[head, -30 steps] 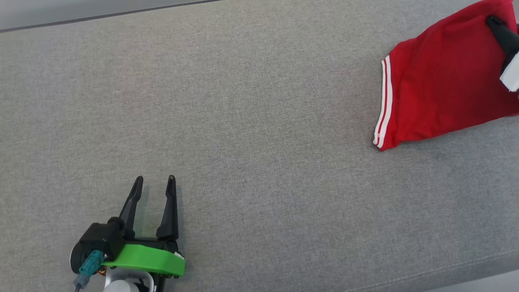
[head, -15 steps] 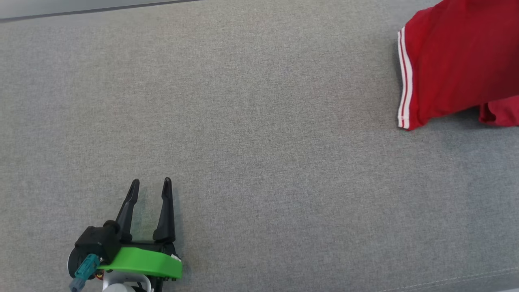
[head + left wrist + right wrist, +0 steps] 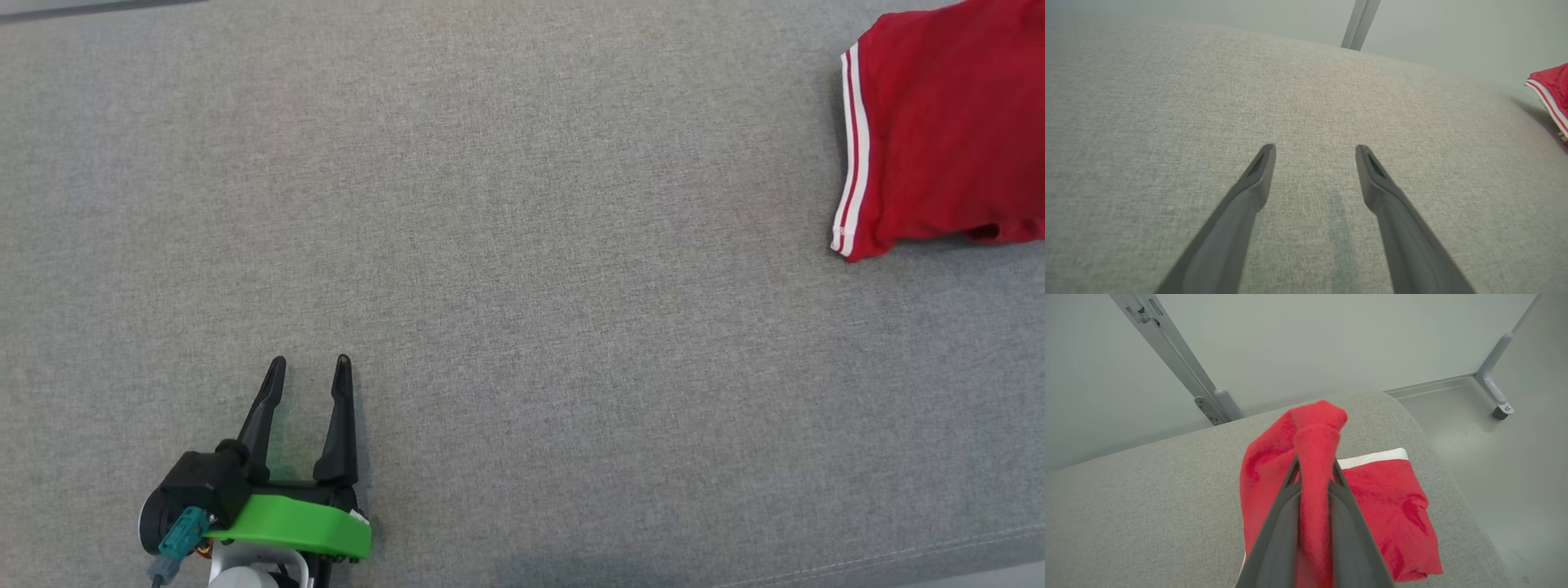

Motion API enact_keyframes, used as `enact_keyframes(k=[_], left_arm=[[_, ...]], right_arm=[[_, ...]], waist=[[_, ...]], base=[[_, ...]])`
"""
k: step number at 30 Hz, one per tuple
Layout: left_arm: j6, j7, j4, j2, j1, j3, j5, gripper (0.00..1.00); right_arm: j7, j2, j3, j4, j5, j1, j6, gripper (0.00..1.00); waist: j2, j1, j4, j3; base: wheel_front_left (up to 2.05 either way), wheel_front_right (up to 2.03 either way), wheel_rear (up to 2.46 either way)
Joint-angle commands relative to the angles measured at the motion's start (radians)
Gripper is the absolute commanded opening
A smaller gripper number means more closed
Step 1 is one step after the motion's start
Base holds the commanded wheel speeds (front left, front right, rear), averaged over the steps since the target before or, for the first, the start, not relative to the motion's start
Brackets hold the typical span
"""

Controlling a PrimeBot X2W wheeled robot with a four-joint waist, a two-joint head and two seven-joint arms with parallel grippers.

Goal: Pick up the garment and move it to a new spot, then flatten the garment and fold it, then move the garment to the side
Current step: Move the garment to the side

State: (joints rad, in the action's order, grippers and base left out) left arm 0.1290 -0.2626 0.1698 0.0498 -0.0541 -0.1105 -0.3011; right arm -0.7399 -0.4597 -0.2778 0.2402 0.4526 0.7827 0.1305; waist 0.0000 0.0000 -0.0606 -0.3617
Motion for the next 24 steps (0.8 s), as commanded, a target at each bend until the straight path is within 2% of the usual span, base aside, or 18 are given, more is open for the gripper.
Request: enact_keyframes(k=[1,8,9,11,12,14,18,24], left_arm=[[0.003,-0.002,0.001,0.002,-0.014,-0.001,0.012,1.00],[0.003,-0.002,-0.006,0.012,-0.005,0.022,0.021,1.00],[0.003,-0.002,-0.009,0.014,-0.003,0.022,0.022,1.00],[0.003,-0.002,-0.013,0.015,-0.002,0.025,0.021,1.00],[0.003,-0.002,-0.015,0.014,-0.002,0.026,0.020,1.00],[0.003,-0.002,-0.018,0.013,-0.002,0.033,0.013,1.00],[0.003,-0.002,-0.019,0.007,0.007,0.038,0.004,1.00],[0.003,-0.002,-0.025,0.003,0.030,0.047,-0.006,1.00]], right_arm=[[0.016,0.005,-0.024,0.022,-0.026,0.005,0.000,0.00],[0.098,-0.002,-0.110,0.136,-0.157,0.065,0.000,0.00],[0.126,-0.010,-0.133,0.156,-0.188,0.080,0.000,0.18],[0.202,-0.028,-0.177,0.191,-0.266,0.105,0.000,0.77],[0.239,-0.025,-0.200,0.204,-0.302,0.115,0.000,1.00],[0.297,-0.008,-0.247,0.241,-0.369,0.139,0.000,1.00],[0.390,-0.008,-0.256,0.280,-0.432,0.166,0.000,1.00],[0.544,0.011,-0.115,0.245,-0.391,0.096,0.000,1.00]], waist=[[0.0000,0.0000,0.000,-0.016],[0.0000,0.0000,0.024,-0.066],[0.0000,0.0000,0.028,-0.073],[0.0000,0.0000,0.038,-0.086],[0.0000,0.0000,0.043,-0.090],[0.0000,0.0000,0.051,-0.094],[0.0000,0.0000,0.054,-0.085],[0.0000,0.0000,0.041,-0.021]], base=[[0.00,0.00,0.00],[0.00,0.00,0.00],[0.00,0.00,0.00],[0.00,0.00,0.00],[0.00,0.00,0.00],[0.00,0.00,0.00],[0.00,0.00,0.00],[0.00,0.00,0.00]])
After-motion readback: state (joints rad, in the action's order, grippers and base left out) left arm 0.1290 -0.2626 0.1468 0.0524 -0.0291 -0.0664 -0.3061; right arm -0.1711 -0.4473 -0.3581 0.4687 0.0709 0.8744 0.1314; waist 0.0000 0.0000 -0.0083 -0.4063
